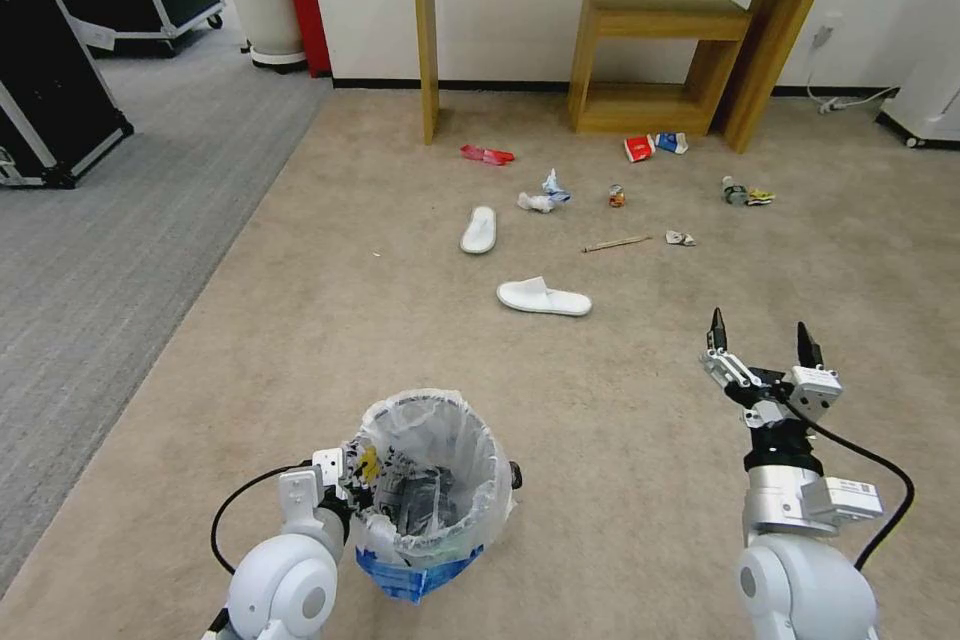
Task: Pick up the trash bin and place the garbage on the floor into it.
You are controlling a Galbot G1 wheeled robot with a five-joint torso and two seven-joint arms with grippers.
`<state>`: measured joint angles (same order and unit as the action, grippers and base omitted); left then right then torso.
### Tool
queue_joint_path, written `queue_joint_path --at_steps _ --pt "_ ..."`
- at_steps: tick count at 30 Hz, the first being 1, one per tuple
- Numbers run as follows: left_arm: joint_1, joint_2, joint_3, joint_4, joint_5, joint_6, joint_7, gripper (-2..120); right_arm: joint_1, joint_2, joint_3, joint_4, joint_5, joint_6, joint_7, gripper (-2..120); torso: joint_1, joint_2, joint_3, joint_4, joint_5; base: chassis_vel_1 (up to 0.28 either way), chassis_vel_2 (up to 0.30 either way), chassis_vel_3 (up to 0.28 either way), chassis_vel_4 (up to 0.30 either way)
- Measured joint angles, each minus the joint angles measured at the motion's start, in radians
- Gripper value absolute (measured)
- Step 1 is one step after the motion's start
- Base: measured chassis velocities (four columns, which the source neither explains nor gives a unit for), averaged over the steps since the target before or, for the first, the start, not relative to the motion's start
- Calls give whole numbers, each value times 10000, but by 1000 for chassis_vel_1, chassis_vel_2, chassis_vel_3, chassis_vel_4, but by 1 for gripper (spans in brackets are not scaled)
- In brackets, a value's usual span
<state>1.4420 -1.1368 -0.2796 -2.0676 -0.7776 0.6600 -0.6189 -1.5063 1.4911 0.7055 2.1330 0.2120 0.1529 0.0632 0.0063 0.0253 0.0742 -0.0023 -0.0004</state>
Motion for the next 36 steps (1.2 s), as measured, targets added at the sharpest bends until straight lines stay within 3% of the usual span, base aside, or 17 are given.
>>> queue_joint_path --at_steps 4,20,27,36 --pt "122 -58 -392 -210 -123 16 39 0 -51 -8 -9 75 4 -5 5 100 3 -5 5 -3 -13 0 0 0 0" --pt "987 284 -2029 -2080 -541 -6 436 0 -117 -27 -266 199 26 -144 -22 100 2 -3 0 1 4 0 0 0 0" --pt "1263 592 -2596 -2411 -863 -1 438 0 -131 -28 -289 196 117 -164 -44 100 2 -2 0 1 4 0 0 0 0" --pt "1492 734 -3205 -2278 -963 -89 409 0 -173 -171 -116 406 603 -195 -3 100 1 -2 0 1 4 0 0 0 0"
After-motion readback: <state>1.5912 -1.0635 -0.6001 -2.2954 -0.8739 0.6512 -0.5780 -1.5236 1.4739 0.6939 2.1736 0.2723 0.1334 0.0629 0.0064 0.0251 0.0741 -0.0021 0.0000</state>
